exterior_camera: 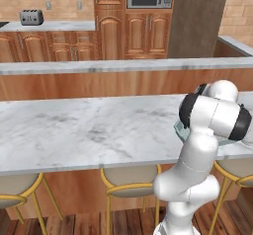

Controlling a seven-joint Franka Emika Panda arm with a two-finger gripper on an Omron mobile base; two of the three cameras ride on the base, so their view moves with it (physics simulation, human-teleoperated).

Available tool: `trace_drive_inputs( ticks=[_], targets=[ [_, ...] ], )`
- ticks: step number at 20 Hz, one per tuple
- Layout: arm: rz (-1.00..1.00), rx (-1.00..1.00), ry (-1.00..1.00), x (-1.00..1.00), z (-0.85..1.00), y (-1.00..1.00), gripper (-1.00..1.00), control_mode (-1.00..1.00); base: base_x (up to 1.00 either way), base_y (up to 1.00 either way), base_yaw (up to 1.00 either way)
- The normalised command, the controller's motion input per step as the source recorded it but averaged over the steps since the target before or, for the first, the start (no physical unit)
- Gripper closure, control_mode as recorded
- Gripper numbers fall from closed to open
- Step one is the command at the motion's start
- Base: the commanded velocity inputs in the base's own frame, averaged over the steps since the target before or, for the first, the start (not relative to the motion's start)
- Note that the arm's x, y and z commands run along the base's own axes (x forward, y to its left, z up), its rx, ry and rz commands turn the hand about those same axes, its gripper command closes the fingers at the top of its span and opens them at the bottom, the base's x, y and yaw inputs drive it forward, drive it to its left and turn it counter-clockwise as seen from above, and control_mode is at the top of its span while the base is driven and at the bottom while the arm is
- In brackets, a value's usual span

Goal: Place the cold items (carrot and sweet potato) from the fridge in one tupperware on the dining counter. Place the warm items (kebab skewer and hot dog) in the stove area in another tupperware.

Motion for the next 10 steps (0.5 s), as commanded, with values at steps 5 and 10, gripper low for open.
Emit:
trace_drive_inputs(
  ticks=[5,10],
  targets=[
    [-0.04,0.06,-0.10,-0.27,0.35,0.00,-1.00,-1.00,0.00,0.00,0.00],
    [-0.12,0.04,0.00,-0.22,0.21,0.03,-1.00,-1.00,0.00,0.00,0.00]
  ],
)
